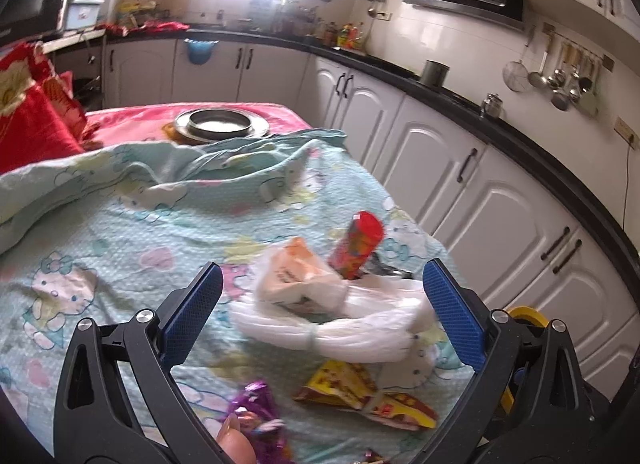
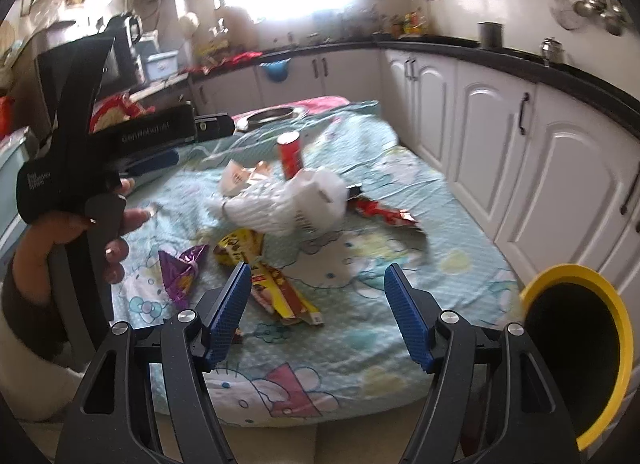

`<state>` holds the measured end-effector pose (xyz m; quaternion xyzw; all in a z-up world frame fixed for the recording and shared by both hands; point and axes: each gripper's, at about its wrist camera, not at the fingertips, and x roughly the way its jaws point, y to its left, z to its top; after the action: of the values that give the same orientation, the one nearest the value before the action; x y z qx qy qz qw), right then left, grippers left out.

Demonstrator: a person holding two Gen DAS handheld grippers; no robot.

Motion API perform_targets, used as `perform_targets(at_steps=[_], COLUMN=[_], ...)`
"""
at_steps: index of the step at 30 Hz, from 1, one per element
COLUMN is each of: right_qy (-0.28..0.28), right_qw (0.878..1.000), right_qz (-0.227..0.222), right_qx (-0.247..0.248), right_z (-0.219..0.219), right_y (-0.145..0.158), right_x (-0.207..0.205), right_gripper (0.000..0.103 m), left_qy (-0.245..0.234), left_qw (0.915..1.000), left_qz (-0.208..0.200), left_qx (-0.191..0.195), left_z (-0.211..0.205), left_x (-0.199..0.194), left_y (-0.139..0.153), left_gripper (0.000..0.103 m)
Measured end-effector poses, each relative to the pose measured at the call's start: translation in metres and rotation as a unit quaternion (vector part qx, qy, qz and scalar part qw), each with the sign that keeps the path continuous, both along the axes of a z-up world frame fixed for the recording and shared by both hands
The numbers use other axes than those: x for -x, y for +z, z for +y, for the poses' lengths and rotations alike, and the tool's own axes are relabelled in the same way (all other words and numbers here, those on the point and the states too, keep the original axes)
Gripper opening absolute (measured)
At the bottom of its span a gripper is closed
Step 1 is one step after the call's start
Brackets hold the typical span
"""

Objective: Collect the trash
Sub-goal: 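Move both open tools back to the quilt toward the white plastic bag, then grasp the white foam mesh with the left tool while the right tool grasps the yellow snack wrapper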

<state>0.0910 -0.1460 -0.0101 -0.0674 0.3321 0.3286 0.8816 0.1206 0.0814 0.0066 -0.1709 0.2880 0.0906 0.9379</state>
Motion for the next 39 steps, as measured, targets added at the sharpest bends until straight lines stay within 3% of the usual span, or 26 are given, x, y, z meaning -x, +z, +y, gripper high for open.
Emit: perform_targets(at_steps=[6,11,18,28,39], right_qy=[0.023,0.043,0.06,0.072,0.07], right_qw=[0.999,0.998,0.996,0.994,0.993], right_qz=[0.014,0.021,0.035,0.054,0.055], right_qx=[0.017,0.037,0.053,0.065,0.074], right_z=[0.02,0.035,0.052,0.069,0.076], right_y=[-0.011,-0.022,-0.036,-0.056,-0.069], right_x=[-0.011,-0.02,-0.029,-0.039,-0.04], right_gripper=[0.066,0.066,0.066,0.066,0.065], left_qy=[0.019,0.026,0.029,0.006,-0.003], left_qw=[0.9988,0.9944,0.9806,0.9676,0.9616], left_qz=[0.027,0.049,0.074,0.088,0.092], left_qx=[0.035,0.09,0.179,0.237,0.259], left_z=[0.03,0.052,0.074,0.073,0.069], left_x=[0.001,0.0,-0.004,-0.008,-0.009], left_y=[-0.019,-0.036,-0.062,-0.079,-0.084], left_gripper=[0.092,0.092,0.091,0.069,0.048])
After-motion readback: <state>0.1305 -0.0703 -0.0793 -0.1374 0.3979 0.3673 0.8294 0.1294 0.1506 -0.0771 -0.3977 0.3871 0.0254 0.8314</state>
